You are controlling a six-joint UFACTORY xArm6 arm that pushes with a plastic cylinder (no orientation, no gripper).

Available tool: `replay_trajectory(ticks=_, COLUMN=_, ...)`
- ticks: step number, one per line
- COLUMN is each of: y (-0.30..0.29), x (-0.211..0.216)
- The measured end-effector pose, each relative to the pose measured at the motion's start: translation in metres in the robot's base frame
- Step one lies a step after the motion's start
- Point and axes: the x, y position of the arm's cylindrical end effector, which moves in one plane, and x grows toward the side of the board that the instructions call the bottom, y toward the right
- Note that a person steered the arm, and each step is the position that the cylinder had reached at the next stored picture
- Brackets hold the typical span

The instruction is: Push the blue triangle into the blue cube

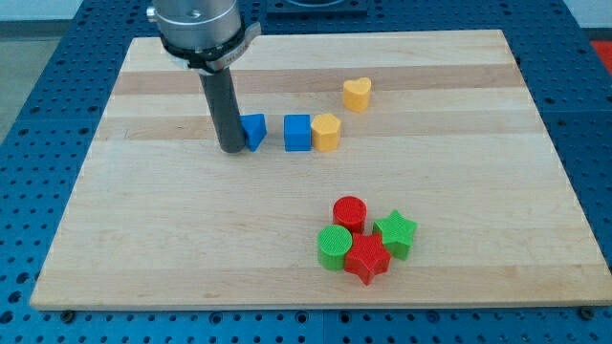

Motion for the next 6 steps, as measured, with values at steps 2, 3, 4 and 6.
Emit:
replay_trajectory(ticks=2, y=-0.020, x=0.000)
replay_trajectory(ticks=3, y=0.008, x=-0.005)
replay_trajectory(ticks=4, y=0.034, x=-0.006)
replay_trajectory(ticks=6, y=0.040, x=0.013)
